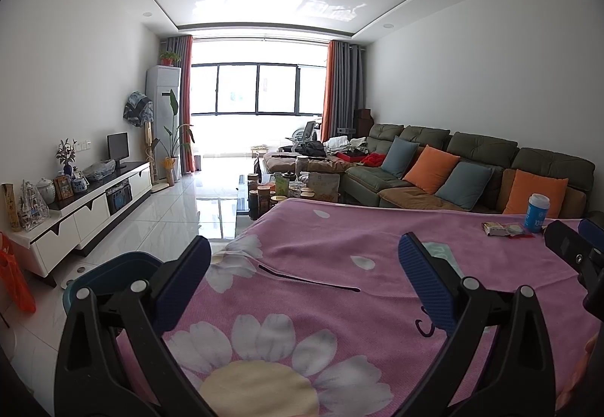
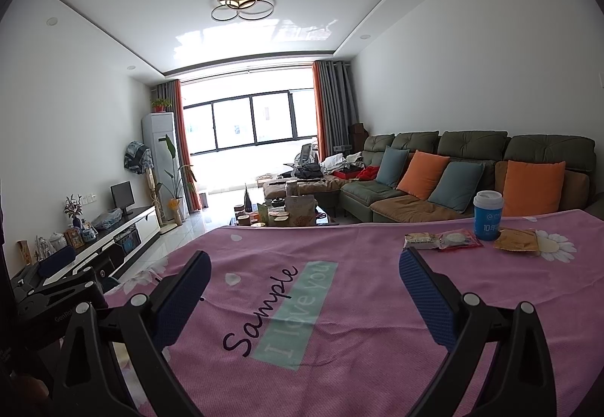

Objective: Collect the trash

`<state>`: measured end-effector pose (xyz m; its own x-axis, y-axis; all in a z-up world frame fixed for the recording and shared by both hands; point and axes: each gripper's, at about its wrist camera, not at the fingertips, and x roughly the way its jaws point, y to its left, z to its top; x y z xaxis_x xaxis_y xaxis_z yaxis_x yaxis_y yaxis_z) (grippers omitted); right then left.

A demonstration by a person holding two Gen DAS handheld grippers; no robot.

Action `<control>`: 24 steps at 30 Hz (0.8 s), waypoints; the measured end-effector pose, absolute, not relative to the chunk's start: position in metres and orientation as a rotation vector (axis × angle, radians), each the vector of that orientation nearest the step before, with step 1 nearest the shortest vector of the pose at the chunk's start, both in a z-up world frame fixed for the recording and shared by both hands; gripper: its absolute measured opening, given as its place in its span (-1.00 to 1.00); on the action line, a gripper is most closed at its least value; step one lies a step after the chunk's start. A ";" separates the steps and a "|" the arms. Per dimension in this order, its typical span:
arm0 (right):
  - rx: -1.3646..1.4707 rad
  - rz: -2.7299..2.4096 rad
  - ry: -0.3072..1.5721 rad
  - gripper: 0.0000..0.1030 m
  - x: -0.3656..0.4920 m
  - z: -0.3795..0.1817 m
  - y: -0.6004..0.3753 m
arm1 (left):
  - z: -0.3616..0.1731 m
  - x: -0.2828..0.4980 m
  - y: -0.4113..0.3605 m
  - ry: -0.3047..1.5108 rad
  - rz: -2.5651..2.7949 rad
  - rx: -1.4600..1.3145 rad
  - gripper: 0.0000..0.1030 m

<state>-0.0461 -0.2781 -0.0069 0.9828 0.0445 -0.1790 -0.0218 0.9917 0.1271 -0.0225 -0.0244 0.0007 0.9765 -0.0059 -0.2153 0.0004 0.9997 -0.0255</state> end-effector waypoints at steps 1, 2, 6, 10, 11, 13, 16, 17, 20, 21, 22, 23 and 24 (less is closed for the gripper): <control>0.126 0.035 0.182 0.87 -0.046 -0.007 -0.278 | 0.001 -0.023 -0.024 0.216 -0.004 -0.025 0.89; 0.126 0.035 0.183 0.87 -0.046 -0.007 -0.278 | 0.001 -0.023 -0.024 0.216 -0.003 -0.024 0.89; 0.126 0.033 0.180 0.87 -0.047 -0.007 -0.278 | 0.001 -0.022 -0.024 0.217 -0.003 -0.024 0.89; 0.126 0.033 0.181 0.87 -0.047 -0.007 -0.278 | 0.000 -0.023 -0.023 0.218 -0.004 -0.025 0.89; 0.126 0.033 0.181 0.87 -0.047 -0.007 -0.278 | 0.001 -0.023 -0.023 0.218 -0.003 -0.024 0.89; 0.127 0.034 0.180 0.87 -0.047 -0.007 -0.278 | 0.000 -0.023 -0.024 0.218 -0.003 -0.024 0.89; 0.127 0.034 0.180 0.87 -0.047 -0.007 -0.278 | 0.000 -0.023 -0.024 0.220 -0.004 -0.023 0.89; 0.127 0.034 0.181 0.87 -0.047 -0.007 -0.278 | -0.001 -0.023 -0.023 0.219 -0.002 -0.022 0.89; 0.126 0.034 0.182 0.87 -0.046 -0.007 -0.277 | -0.002 -0.023 -0.023 0.220 -0.003 -0.022 0.89; 0.127 0.034 0.181 0.87 -0.046 -0.007 -0.277 | -0.003 -0.024 -0.023 0.219 -0.003 -0.021 0.89; 0.127 0.034 0.180 0.87 -0.047 -0.006 -0.277 | -0.002 -0.023 -0.023 0.220 -0.005 -0.021 0.89; 0.127 0.035 0.182 0.87 -0.046 -0.007 -0.277 | -0.002 -0.024 -0.023 0.221 -0.005 -0.020 0.89; 0.126 0.034 0.182 0.87 -0.046 -0.007 -0.277 | -0.002 -0.024 -0.023 0.220 -0.004 -0.021 0.89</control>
